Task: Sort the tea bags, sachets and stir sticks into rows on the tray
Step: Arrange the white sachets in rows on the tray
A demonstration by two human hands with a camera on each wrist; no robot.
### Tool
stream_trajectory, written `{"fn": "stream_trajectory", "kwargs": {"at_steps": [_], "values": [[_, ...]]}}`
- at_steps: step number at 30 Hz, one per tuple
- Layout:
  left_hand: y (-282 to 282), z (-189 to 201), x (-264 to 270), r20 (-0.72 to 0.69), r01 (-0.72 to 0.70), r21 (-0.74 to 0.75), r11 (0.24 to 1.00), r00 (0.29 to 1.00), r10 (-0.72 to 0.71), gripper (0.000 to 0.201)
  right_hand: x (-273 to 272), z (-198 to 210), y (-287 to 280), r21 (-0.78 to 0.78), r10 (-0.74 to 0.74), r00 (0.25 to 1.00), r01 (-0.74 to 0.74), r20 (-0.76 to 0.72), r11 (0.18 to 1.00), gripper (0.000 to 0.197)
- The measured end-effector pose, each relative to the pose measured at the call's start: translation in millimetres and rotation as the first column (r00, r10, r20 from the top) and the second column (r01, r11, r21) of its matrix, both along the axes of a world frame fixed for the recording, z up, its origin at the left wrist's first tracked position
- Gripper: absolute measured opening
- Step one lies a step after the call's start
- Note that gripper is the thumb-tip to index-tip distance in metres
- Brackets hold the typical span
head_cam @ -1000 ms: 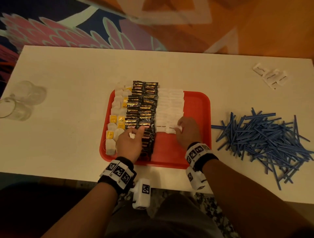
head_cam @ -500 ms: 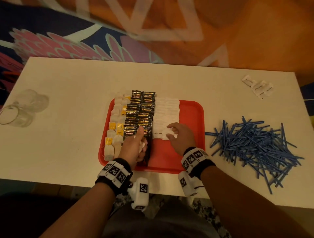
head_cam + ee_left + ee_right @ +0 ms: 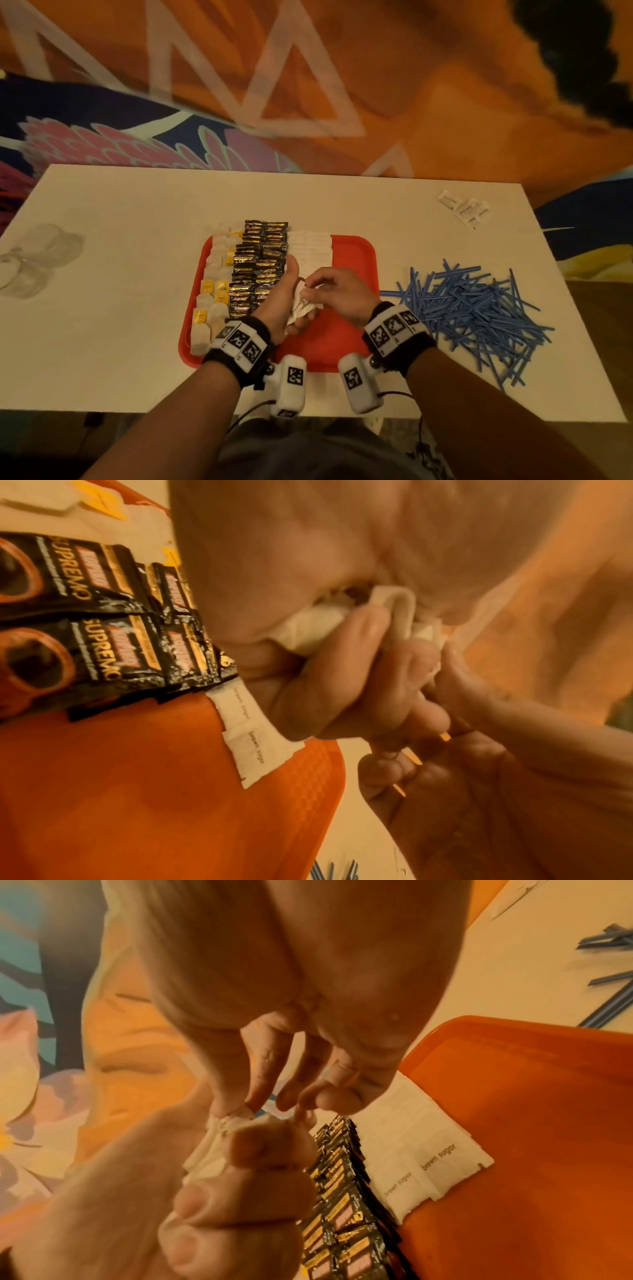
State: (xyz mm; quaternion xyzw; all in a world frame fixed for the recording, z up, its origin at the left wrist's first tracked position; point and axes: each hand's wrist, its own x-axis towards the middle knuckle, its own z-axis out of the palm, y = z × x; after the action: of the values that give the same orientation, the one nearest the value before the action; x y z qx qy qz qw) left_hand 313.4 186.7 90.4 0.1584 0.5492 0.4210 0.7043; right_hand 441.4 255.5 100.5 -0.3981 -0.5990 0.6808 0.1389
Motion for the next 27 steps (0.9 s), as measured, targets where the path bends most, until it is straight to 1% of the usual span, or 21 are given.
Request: {"fn": "stream_trajectory", "kwargs": {"at_steps": [2, 4, 6, 8, 10, 12, 16, 18, 20, 23, 25, 27], "values": [[2, 3, 2, 0.030, -0.032, 0.022, 0.999, 0.999, 0.032, 0.089, 1, 2, 0, -0.030, -0.098, 0.995, 0.098, -0.012, 0.995, 0.015], [1, 5, 2, 0.027, -0.095, 0.026, 0.995, 0.995, 0.095, 0.085, 2, 4, 2, -0.077, -0.248, 0.968, 0.246, -0.022, 0.966, 0.014], [-1, 2, 1, -0.005, -0.167, 0.050, 0.985, 0.986, 0.168, 0.080, 3, 7, 5, -0.110, -0.359, 0.932, 0.352, -0.049, 0.929, 0.014], [-1, 2, 3, -0.077, -0.218, 0.102, 0.971, 0.971, 0.226, 0.070, 4, 10, 8, -0.115, -0.403, 0.913, 0.393, -0.072, 0.912, 0.014], [1, 6, 8, -0.207, -0.223, 0.180, 0.958, 0.943, 0.259, 0.053, 5, 13, 10, -0.099, -0.398, 0.913, 0.390, -0.086, 0.916, 0.015], [5, 11, 13, -0.318, -0.228, 0.246, 0.942, 0.899, 0.301, 0.035, 6, 16, 12, -0.084, -0.375, 0.922, 0.368, -0.094, 0.926, 0.015], [12, 16, 11, -0.391, -0.287, 0.292, 0.913, 0.835, 0.387, 0.012, 10, 20, 16, -0.118, -0.333, 0.941, 0.325, -0.053, 0.938, 0.014], [14, 18, 11, -0.415, -0.268, 0.302, 0.915, 0.827, 0.380, 0.010, 13, 18, 19, -0.094, -0.286, 0.958, 0.284, -0.011, 0.954, 0.014], [14, 20, 11, -0.442, -0.213, 0.319, 0.923, 0.828, 0.344, 0.008, 15, 15, 23, -0.061, -0.264, 0.964, 0.264, -0.001, 0.963, 0.013], [14, 23, 12, -0.454, -0.173, 0.330, 0.928, 0.833, 0.317, 0.008, 15, 16, 26, -0.027, -0.296, 0.955, 0.295, -0.013, 0.955, 0.004], [14, 25, 12, -0.459, -0.170, 0.332, 0.928, 0.830, 0.317, 0.008, 13, 16, 26, -0.071, -0.333, 0.943, 0.331, -0.023, 0.941, 0.011], [14, 24, 11, -0.466, -0.177, 0.323, 0.930, 0.825, 0.320, 0.008, 12, 14, 26, -0.174, -0.378, 0.925, 0.368, -0.026, 0.913, 0.015]]}}
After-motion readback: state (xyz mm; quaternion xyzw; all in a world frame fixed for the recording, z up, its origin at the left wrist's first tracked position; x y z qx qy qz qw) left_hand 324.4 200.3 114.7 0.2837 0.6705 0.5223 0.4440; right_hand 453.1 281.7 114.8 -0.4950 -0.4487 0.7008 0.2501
